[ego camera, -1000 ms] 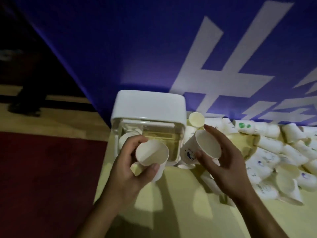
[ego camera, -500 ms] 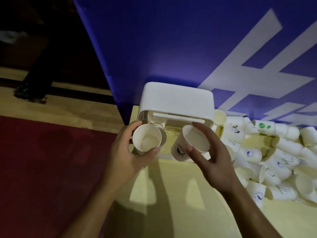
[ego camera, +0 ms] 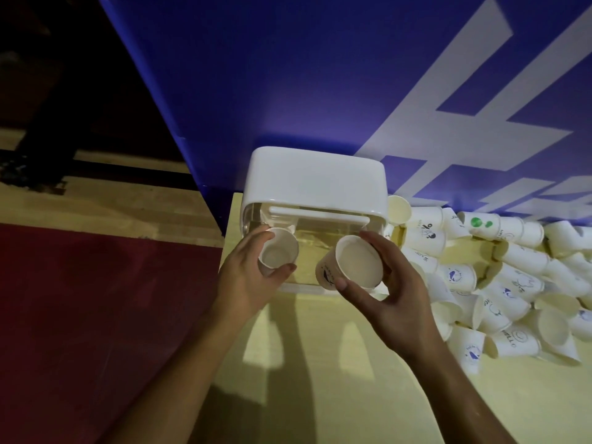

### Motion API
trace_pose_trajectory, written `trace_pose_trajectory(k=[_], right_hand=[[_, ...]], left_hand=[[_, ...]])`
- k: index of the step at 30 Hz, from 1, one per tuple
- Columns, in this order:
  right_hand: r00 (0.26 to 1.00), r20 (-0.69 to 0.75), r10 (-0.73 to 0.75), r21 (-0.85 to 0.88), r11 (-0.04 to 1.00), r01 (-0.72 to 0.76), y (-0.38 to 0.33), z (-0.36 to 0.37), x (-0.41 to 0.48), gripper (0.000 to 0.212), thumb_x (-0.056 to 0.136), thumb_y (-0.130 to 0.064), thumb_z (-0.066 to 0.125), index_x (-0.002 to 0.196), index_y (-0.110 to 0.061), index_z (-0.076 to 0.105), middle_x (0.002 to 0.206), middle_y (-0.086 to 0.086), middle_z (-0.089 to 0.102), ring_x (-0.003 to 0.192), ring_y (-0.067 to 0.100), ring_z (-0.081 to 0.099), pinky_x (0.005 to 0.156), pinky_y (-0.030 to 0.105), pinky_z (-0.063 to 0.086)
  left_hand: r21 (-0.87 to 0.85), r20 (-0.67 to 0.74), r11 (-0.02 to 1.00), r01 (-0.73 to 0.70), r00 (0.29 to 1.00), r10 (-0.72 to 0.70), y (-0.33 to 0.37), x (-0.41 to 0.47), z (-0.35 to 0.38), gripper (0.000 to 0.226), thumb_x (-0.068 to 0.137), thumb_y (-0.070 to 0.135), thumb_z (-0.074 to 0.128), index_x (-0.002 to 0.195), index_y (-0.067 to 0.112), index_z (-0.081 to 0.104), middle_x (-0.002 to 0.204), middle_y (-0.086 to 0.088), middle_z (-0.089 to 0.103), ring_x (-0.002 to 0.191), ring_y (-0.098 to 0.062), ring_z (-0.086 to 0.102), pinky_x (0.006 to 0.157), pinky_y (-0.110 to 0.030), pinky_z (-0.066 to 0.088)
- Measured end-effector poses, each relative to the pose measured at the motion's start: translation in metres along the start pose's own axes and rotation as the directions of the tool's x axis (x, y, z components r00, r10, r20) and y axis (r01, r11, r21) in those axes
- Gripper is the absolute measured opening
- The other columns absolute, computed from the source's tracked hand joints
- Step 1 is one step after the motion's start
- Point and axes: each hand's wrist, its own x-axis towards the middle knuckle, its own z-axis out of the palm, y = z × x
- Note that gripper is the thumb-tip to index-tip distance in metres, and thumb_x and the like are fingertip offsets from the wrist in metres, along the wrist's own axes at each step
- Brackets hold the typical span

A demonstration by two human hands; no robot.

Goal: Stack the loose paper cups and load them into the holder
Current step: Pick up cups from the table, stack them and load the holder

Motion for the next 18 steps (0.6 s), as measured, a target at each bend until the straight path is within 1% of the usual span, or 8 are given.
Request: trace_pose_trajectory(k=[2,4,6,8,11,14,16,18], right_hand=[[1.0,0.0,-0.004,-0.001,1.0,0.004,0.0,0.002,0.002,0.07,0.072,-0.045,0.087,0.135,-0.03,0.059,0.13,-0.019,0.065,0.122,0.006,0.062,0.1,0.029,0.053],[1.0,-0.006,-0.008,0.003,1.0,0.008,-0.002,0.006,0.005,0.068,0.07,-0.047,0.087,0.131,-0.035,0.059,0.126,-0.023,0.065,0.119,0.004,0.062,0.096,0.02,0.052],[1.0,-0.009,-0.025,0.0,1.0,0.025,-0.005,0.01,0.009,0.069,0.07,-0.046,0.088,0.131,-0.035,0.059,0.125,-0.023,0.065,0.118,0.004,0.063,0.096,0.02,0.052],[0.999,-0.003,-0.045,0.0,0.999,0.045,-0.007,0.015,0.012,0.067,0.071,-0.045,0.089,0.13,-0.035,0.059,0.124,-0.023,0.066,0.117,0.004,0.063,0.095,0.023,0.053],[0.998,-0.019,-0.063,-0.002,0.998,0.063,-0.011,0.024,0.018,0.071,0.07,-0.049,0.088,0.133,-0.033,0.059,0.125,-0.021,0.066,0.119,0.004,0.063,0.096,0.024,0.053],[0.996,-0.035,-0.08,-0.021,0.997,0.079,-0.016,0.036,0.024,0.078,0.069,-0.051,0.089,0.137,-0.028,0.059,0.128,-0.019,0.065,0.12,0.002,0.06,0.096,0.018,0.05],[0.995,-0.032,-0.092,-0.028,0.995,0.091,-0.018,0.045,0.029,0.077,0.07,-0.047,0.091,0.137,-0.029,0.058,0.128,-0.019,0.064,0.12,0.001,0.059,0.096,0.019,0.05],[0.996,-0.015,-0.094,-0.037,0.995,0.093,-0.018,0.054,0.032,0.077,0.071,-0.046,0.091,0.138,-0.03,0.057,0.13,-0.019,0.063,0.121,0.002,0.058,0.098,0.028,0.052]], left_hand=[[0.009,-0.004,1.0,0.027,1.0,-0.026,-0.001,-0.003,0.002,0.073,0.072,0.037,0.092,0.133,0.011,0.064,0.136,-0.004,0.067,0.12,-0.023,0.065,0.089,-0.007,0.036],[-0.002,-0.015,0.998,0.069,0.997,-0.069,0.003,-0.006,0.003,0.076,0.071,0.042,0.091,0.137,0.019,0.06,0.129,0.0,0.07,0.106,-0.017,0.066,0.079,-0.012,0.04],[-0.043,-0.012,0.995,0.093,0.996,-0.094,0.005,-0.007,0.002,0.08,0.071,0.045,0.09,0.14,0.027,0.054,0.123,0.009,0.07,0.097,-0.007,0.061,0.07,-0.004,0.039],[-0.054,0.004,0.995,0.087,0.996,-0.087,0.006,-0.007,0.001,0.083,0.071,0.047,0.089,0.143,0.029,0.053,0.125,0.011,0.069,0.103,-0.006,0.062,0.072,0.002,0.036],[-0.054,0.024,0.991,0.123,0.992,-0.122,0.005,-0.008,0.002,0.083,0.071,0.048,0.09,0.144,0.029,0.054,0.13,0.003,0.069,0.111,-0.011,0.063,0.074,0.005,0.034],[-0.015,0.028,0.989,0.146,0.989,-0.145,0.008,-0.008,0.003,0.081,0.075,0.051,0.087,0.144,0.023,0.054,0.126,0.0,0.07,0.11,-0.016,0.067,0.069,0.006,0.034],[-0.011,0.035,0.992,0.126,0.991,-0.125,0.01,-0.009,0.004,0.076,0.077,0.049,0.085,0.141,0.022,0.056,0.121,0.004,0.072,0.108,-0.011,0.067,0.074,0.008,0.034],[-0.085,0.068,0.985,0.149,0.987,-0.143,0.011,-0.011,0.002,0.071,0.076,0.042,0.087,0.136,0.028,0.052,0.114,0.017,0.065,0.11,-0.001,0.061,0.083,0.004,0.037]])
